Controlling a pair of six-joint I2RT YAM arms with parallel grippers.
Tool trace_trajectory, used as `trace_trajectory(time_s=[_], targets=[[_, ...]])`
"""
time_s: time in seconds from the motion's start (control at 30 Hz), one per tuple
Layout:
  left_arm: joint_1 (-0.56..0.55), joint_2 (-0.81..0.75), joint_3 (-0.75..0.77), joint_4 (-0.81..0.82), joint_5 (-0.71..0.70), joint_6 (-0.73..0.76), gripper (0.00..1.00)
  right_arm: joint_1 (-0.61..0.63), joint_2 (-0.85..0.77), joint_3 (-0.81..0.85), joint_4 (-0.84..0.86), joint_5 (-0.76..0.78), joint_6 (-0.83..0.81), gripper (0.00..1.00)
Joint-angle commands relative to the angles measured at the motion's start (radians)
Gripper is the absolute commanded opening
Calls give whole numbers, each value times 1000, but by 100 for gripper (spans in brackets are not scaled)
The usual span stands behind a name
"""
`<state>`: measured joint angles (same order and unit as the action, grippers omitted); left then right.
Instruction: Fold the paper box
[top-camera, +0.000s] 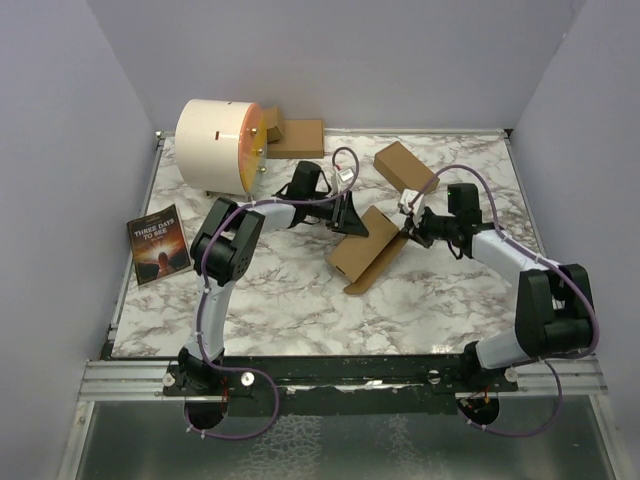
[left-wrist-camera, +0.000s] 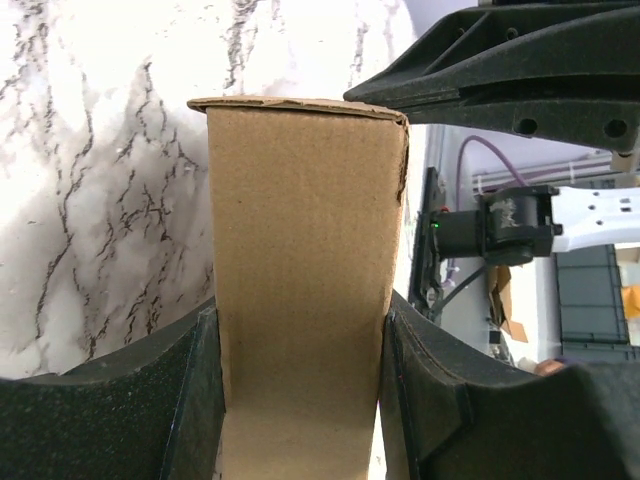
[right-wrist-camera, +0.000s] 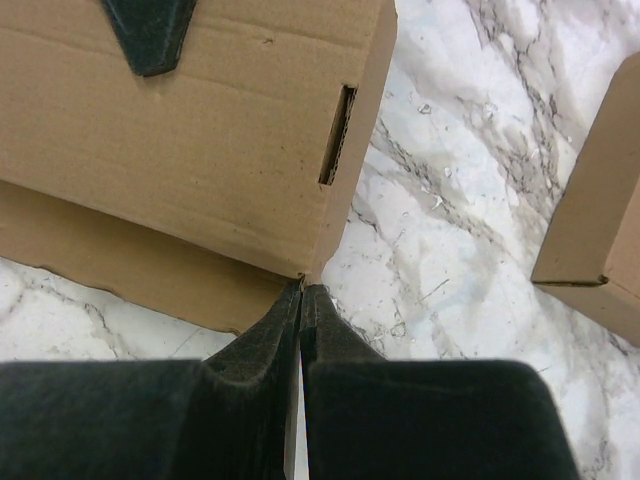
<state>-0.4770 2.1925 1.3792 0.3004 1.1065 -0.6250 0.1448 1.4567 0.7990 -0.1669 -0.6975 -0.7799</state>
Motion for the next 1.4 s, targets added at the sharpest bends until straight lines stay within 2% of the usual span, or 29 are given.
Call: trace_trajectory(time_s=[0.0, 0.23, 0.43, 0.6, 0.77, 0.9, 1.03, 1.07, 1.13, 1.23, 1.3, 1.37], targets=[[-12, -32, 102, -353, -194, 240, 18, 16, 41, 11, 32, 4, 82, 2], [-33, -13, 229, -596, -310, 333, 18, 16, 91, 18, 14, 13, 102, 4], [-55, -3, 302, -721, -418, 373, 18, 14, 125, 50, -56, 26, 106, 9], [-74, 12, 361, -803, -507, 409, 18, -3, 105, 67, -116, 16, 93, 22], [-83, 29, 405, -866, -588, 434, 18, -15, 59, 79, -184, -20, 80, 28], [-86, 29, 412, -885, -630, 439, 18, -16, 11, 82, -216, -124, 98, 34], [-86, 28, 403, -888, -664, 424, 18, -14, -27, 49, -202, -350, 98, 39], [-86, 26, 398, -885, -668, 417, 18, -14, -41, 21, -178, -407, 92, 42], [-86, 24, 386, -872, -666, 401, 18, -11, -81, -50, -89, -494, 82, 55], [-85, 24, 374, -859, -661, 377, 18, 24, -135, -157, 40, -513, 10, 76], [-84, 23, 365, -848, -653, 363, 18, 60, -151, -201, 54, -491, -84, 81], [-83, 23, 354, -838, -643, 352, 19, 103, -152, -219, 34, -448, -166, 82]])
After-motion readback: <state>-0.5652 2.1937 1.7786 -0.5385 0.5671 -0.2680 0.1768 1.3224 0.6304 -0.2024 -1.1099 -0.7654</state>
